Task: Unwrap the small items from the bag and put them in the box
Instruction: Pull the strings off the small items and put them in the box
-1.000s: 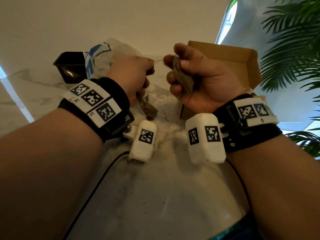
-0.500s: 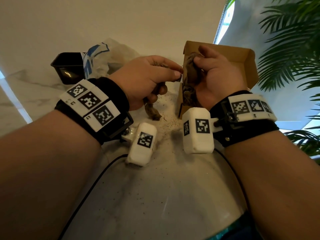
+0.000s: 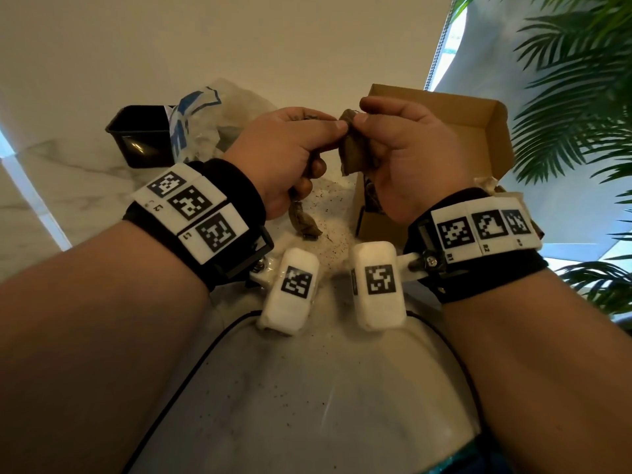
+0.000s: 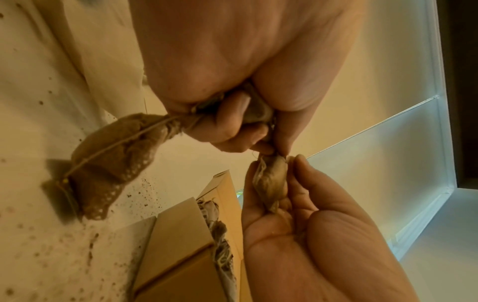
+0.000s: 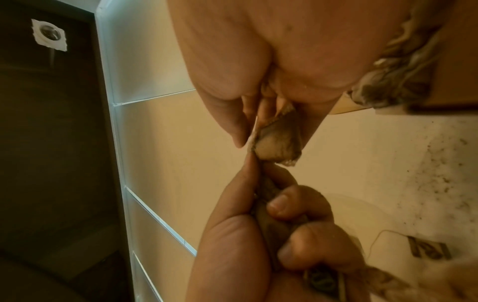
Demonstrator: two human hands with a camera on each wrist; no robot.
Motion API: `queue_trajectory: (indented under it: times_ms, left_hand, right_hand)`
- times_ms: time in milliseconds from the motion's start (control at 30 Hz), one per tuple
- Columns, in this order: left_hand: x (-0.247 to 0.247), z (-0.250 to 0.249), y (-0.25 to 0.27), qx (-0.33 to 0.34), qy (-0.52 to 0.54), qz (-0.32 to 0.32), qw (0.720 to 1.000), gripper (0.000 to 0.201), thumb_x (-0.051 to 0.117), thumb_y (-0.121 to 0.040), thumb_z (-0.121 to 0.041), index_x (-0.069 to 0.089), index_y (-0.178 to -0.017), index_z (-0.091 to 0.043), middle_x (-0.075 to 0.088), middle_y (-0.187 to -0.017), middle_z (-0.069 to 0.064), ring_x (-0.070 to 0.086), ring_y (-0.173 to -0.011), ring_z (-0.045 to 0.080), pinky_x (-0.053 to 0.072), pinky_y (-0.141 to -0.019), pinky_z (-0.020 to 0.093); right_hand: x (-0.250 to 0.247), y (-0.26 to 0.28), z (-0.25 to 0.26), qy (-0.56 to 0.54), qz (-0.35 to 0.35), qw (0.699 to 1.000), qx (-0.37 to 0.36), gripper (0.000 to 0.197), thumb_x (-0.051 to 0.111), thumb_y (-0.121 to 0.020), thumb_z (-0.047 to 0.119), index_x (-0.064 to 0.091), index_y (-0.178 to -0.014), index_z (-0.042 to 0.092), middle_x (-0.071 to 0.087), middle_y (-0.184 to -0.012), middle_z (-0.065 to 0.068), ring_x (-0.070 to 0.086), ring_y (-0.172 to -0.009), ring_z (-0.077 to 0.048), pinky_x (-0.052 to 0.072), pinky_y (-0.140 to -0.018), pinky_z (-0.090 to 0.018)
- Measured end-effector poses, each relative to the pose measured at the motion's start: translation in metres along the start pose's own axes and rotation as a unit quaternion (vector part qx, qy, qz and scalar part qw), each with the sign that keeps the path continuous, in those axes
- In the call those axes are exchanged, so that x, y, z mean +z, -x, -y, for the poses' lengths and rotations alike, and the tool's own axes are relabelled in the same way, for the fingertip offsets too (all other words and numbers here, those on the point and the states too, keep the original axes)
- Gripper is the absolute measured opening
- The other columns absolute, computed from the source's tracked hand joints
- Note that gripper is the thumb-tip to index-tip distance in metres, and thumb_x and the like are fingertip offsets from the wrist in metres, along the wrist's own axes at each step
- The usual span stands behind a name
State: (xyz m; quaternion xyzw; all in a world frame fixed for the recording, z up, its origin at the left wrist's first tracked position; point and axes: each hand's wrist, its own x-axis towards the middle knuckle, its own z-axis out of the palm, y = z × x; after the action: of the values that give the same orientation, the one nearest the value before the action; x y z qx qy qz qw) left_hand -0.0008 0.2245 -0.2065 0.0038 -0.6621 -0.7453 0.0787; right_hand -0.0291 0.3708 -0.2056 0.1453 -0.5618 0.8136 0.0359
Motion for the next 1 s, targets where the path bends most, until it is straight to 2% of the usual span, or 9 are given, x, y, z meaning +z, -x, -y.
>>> queue_trajectory:
  times_ms: [167, 300, 433, 500, 700, 767, 833, 900, 1000]
  left_hand:
    - [0.000, 0.002, -0.001, -0.009, -0.009, 0.003, 1.000, 0.015, 0.071, -0.094, -0.022, 0.069, -0.107, -0.014, 0.067, -0.080, -0.003, 0.046, -0.051, 0.008, 0.027, -0.038, 0.018]
    - [0.003, 0.003, 0.001, -0.039, -0.033, -0.016, 0.999, 0.004, 0.073, -0.093, -0.022, 0.070, -0.094, -0.019, 0.062, -0.083, -0.002, 0.046, -0.051, 0.008, 0.028, -0.039, 0.017]
    - [0.006, 0.013, -0.001, -0.104, -0.078, -0.020, 0.991, 0.017, 0.074, -0.091, -0.019, 0.071, -0.107, -0.015, 0.060, -0.084, 0.002, 0.045, -0.058, 0.013, 0.028, -0.041, 0.019]
    - [0.008, 0.015, -0.002, -0.128, -0.099, -0.007, 0.987, 0.025, 0.074, -0.090, -0.018, 0.071, -0.115, -0.012, 0.059, -0.087, 0.004, 0.045, -0.059, 0.014, 0.028, -0.041, 0.019]
    - [0.014, 0.014, 0.005, -0.140, -0.142, 0.066, 0.978, 0.029, 0.066, -0.095, -0.009, 0.069, -0.117, -0.026, 0.058, -0.076, 0.000, 0.043, -0.056, 0.010, 0.026, -0.040, 0.019]
    - [0.015, 0.014, 0.006, -0.135, -0.155, 0.076, 0.976, 0.028, 0.066, -0.094, -0.007, 0.071, -0.114, -0.026, 0.058, -0.072, -0.001, 0.042, -0.054, 0.011, 0.026, -0.039, 0.019]
    - [0.015, 0.014, 0.006, -0.135, -0.167, 0.085, 0.973, 0.024, 0.067, -0.094, -0.008, 0.073, -0.110, -0.025, 0.060, -0.076, 0.000, 0.043, -0.053, 0.010, 0.028, -0.039, 0.020]
    - [0.015, 0.014, 0.006, -0.137, -0.174, 0.095, 0.971, 0.023, 0.068, -0.094, -0.009, 0.074, -0.109, -0.025, 0.062, -0.078, -0.001, 0.044, -0.053, 0.010, 0.028, -0.039, 0.019]
    - [0.015, 0.014, 0.007, -0.140, -0.181, 0.101, 0.968, 0.023, 0.068, -0.094, -0.009, 0.074, -0.111, -0.024, 0.063, -0.082, 0.000, 0.044, -0.053, 0.010, 0.029, -0.038, 0.019]
  right_hand:
    - [-0.002, 0.001, 0.003, 0.071, 0.013, 0.997, -0.011, 0.026, 0.065, -0.085, -0.012, 0.067, -0.099, 0.010, 0.072, -0.091, -0.008, 0.074, -0.080, -0.018, 0.061, -0.074, -0.034]
    - [-0.017, -0.006, 0.014, 0.091, -0.112, 0.990, -0.003, 0.025, 0.069, -0.085, -0.004, 0.070, -0.098, 0.017, 0.076, -0.094, -0.004, 0.076, -0.080, -0.018, 0.062, -0.070, -0.038]
    - [-0.044, -0.023, 0.016, 0.240, -0.193, 0.951, 0.002, 0.026, 0.076, -0.084, 0.013, 0.072, -0.106, 0.027, 0.071, -0.096, 0.010, 0.071, -0.083, -0.006, 0.062, -0.076, -0.031]
    - [-0.051, -0.034, 0.016, 0.299, -0.186, 0.935, 0.035, 0.028, 0.074, -0.088, 0.017, 0.070, -0.112, 0.030, 0.066, -0.101, 0.013, 0.063, -0.090, -0.003, 0.058, -0.087, -0.028]
    - [-0.059, -0.047, 0.006, 0.345, -0.144, 0.920, 0.114, 0.038, 0.065, -0.090, 0.009, 0.065, -0.126, 0.019, 0.064, -0.122, -0.004, 0.055, -0.129, -0.030, 0.052, -0.100, -0.043]
    - [-0.059, -0.048, 0.005, 0.456, -0.143, 0.870, 0.119, 0.052, 0.060, -0.094, 0.008, 0.050, -0.144, 0.016, 0.043, -0.152, -0.008, 0.035, -0.144, -0.032, 0.035, -0.116, -0.045]
    - [-0.053, -0.049, 0.008, 0.554, -0.113, 0.820, 0.090, 0.057, 0.059, -0.094, 0.007, 0.044, -0.148, 0.016, 0.031, -0.160, -0.008, 0.027, -0.147, -0.031, 0.027, -0.120, -0.045]
    - [-0.058, -0.051, 0.006, 0.568, -0.095, 0.810, 0.108, 0.059, 0.062, -0.093, 0.007, 0.045, -0.148, 0.017, 0.030, -0.161, -0.007, 0.027, -0.148, -0.031, 0.027, -0.120, -0.047]
    - [-0.055, -0.050, 0.006, 0.520, -0.081, 0.840, 0.133, 0.049, 0.063, -0.092, 0.011, 0.055, -0.140, 0.020, 0.046, -0.152, -0.006, 0.043, -0.140, -0.029, 0.036, -0.116, -0.047]
